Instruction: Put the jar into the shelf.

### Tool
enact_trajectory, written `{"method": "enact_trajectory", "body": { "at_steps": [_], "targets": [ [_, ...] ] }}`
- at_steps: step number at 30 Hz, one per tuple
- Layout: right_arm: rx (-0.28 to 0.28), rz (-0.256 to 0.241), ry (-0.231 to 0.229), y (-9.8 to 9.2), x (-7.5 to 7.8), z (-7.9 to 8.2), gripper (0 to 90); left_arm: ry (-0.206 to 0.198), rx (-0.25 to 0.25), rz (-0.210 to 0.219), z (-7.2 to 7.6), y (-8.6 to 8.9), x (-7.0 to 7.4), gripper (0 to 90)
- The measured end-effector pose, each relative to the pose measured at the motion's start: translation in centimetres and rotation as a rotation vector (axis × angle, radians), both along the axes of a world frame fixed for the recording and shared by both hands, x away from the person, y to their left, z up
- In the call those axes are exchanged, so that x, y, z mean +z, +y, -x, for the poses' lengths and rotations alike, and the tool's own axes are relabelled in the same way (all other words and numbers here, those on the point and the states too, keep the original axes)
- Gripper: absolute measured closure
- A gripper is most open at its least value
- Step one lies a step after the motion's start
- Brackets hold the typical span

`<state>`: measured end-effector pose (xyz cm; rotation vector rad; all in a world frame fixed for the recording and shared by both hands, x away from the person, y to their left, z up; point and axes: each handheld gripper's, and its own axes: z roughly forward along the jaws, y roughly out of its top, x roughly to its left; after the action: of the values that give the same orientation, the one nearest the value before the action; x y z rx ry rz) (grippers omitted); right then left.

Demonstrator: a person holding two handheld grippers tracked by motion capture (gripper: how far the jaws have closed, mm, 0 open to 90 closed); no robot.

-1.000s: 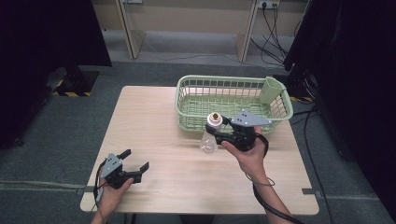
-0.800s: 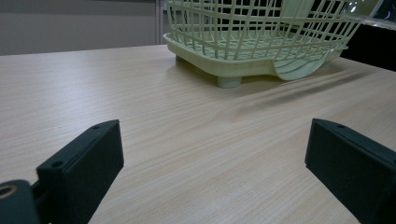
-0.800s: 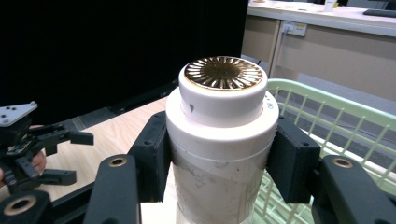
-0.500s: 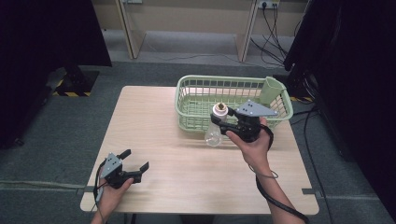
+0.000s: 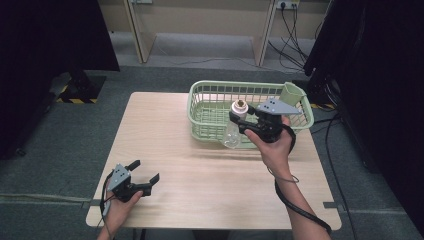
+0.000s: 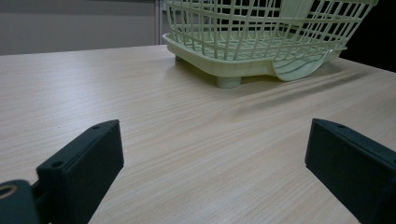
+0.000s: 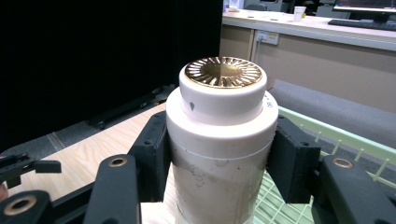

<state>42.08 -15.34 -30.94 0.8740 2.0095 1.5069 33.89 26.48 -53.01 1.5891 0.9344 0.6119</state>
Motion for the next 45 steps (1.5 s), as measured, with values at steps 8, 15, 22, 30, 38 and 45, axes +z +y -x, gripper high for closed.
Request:
{"method": "enact_trajectory", "body": {
  "at_steps": [8,15,22,30,38,45],
  "targets": [
    [-0.021,-0.005,0.000,-0.1,0.5,-0.6,46.2,-0.001,-0.001,0.001,0.0,0.0,0.0,3.9],
    [-0.044,-0.004,-0.007,-0.1,1.3,-1.5,46.2,0.000,-0.001,0.000,0.0,0.0,0.0,3.8],
    [-0.075,-0.007,-0.006,-0.2,2.2,-2.7,46.2,0.000,-0.001,0.000,0.0,0.0,0.0,3.9],
    [-0.108,-0.017,0.006,-0.3,2.5,-4.2,46.2,0.000,-0.001,0.000,0.0,0.0,0.0,3.9],
    [-0.145,-0.020,0.029,-0.5,2.4,-5.8,46.2,0.000,-0.001,0.000,0.0,0.0,0.0,3.9],
    [-0.176,-0.026,0.051,-0.7,2.2,-7.1,46.2,0.000,-0.001,0.000,0.0,0.0,0.0,3.9]
  ]
}}
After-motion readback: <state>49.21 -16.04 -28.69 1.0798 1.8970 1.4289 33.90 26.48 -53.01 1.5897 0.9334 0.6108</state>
